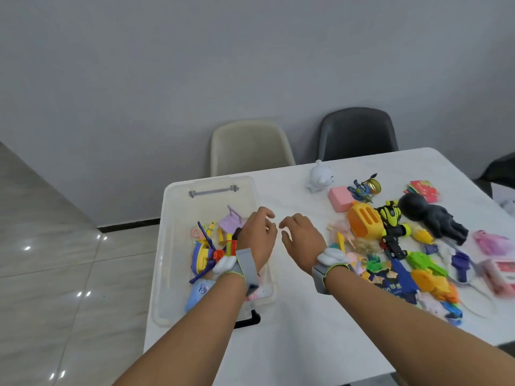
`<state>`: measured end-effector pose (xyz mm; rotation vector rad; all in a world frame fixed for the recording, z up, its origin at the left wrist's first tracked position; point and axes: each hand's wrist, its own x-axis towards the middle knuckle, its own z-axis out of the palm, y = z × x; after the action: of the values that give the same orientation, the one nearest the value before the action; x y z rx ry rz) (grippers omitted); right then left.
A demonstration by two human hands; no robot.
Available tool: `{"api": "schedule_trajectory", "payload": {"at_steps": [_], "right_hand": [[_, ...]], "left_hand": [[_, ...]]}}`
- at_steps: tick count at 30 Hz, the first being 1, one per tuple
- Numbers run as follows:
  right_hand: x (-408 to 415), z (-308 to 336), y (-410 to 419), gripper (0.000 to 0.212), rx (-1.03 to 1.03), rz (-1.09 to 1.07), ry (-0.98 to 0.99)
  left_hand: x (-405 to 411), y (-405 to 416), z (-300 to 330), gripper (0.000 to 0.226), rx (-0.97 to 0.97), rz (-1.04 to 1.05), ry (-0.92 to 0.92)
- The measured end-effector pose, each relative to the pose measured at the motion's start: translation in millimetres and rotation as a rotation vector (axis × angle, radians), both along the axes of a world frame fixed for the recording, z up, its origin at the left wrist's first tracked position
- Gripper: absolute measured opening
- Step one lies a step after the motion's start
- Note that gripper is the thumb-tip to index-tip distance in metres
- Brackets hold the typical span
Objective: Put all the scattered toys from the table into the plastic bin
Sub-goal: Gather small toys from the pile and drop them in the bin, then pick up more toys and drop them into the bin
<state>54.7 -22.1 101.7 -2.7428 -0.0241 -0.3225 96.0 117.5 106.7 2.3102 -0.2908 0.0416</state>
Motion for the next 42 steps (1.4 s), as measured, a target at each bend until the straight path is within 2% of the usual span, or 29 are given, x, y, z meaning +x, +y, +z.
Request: {"api": "schedule_trajectory", "payload": {"at_steps": [4, 9, 16, 25, 27, 29, 31, 34, 37, 42], "right_hand": [[-14, -18, -63, 0.020, -0.009, -0.152, 0.133], [-42, -53, -140, 0.019, 0.098, -0.344, 0.327], [-64, -91, -198, 0.024, 0.155, -0.372, 0.469], [-71, -130, -247, 0.027, 0.184, -0.350, 0.564], [-71, -135, -252, 0.027, 0.178, -0.341, 0.584], [-67, -142, -255, 0.027, 0.181, -0.285, 0.612], [-65, -146, -251, 0.025, 0.183, -0.223, 0.613], [-62, -150, -239, 0.025, 0.182, -0.103, 0.630], [-59, -156, -228, 0.029, 0.134, -0.027, 0.680], [-60, -169, -215, 0.044, 0.041, 0.090, 0.709]], "left_hand": [[-1, -49, 1, 0.018, -0.029, -0.090, 0.056], [-6, -96, -30, 0.021, 0.004, -0.135, 0.220], [-28, -150, -95, 0.039, 0.198, -0.217, 0.485], [-52, -212, -152, 0.093, 0.279, -0.325, 0.686], [-59, -221, -160, 0.113, 0.374, -0.282, 0.700], [-64, -233, -169, 0.124, 0.525, -0.234, 0.662], [-69, -240, -172, 0.121, 0.580, -0.180, 0.645], [-71, -246, -175, 0.106, 0.492, -0.065, 0.711], [-70, -243, -174, 0.106, 0.498, 0.019, 0.743], [-71, -216, -176, 0.083, 0.524, 0.027, 0.685]]}}
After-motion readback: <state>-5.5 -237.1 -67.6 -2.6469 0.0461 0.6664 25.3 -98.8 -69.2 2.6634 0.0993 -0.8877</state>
